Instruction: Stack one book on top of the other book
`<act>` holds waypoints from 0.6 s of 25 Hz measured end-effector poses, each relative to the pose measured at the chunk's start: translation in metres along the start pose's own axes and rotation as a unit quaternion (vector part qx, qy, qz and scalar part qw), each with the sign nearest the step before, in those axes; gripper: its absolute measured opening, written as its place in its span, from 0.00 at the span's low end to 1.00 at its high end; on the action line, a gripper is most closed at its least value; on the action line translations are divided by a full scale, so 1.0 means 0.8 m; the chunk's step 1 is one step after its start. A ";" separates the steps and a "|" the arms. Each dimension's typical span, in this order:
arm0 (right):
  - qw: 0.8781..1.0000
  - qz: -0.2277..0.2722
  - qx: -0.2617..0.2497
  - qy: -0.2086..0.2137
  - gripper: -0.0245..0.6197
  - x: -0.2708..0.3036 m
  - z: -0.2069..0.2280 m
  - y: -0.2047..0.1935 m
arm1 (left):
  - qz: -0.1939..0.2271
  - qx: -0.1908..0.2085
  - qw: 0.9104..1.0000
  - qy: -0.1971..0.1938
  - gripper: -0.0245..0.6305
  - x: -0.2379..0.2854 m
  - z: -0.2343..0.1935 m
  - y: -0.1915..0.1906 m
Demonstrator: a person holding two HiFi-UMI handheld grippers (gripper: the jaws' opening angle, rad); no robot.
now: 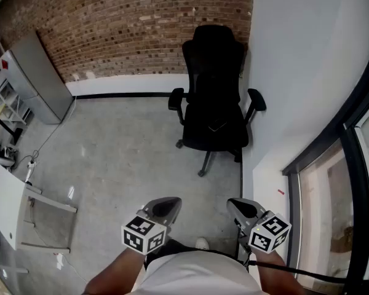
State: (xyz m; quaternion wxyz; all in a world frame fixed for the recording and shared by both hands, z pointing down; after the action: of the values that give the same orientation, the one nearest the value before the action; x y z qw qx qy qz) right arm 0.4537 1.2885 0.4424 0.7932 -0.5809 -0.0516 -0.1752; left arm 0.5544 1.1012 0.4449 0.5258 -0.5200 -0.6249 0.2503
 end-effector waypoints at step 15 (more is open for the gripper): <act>1.000 0.003 -0.003 -0.002 0.03 -0.012 0.010 -0.004 | 0.002 0.010 1.000 0.005 0.04 0.014 0.011 0.000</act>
State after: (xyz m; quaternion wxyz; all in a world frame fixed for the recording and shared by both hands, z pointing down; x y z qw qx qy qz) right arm 0.4444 1.2976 0.4447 0.7918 -0.5838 -0.0513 -0.1718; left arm 0.5474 1.1133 0.4461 0.5333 -0.5172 -0.6188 0.2553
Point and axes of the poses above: the fingertips, and each gripper's own axes: x forward along the fingers, z to its right, y out of its top, the point moved 5 cm from there along -x, backward along the fingers, and after that the axes turned 10 degrees about -y, right-handed, at the moved point
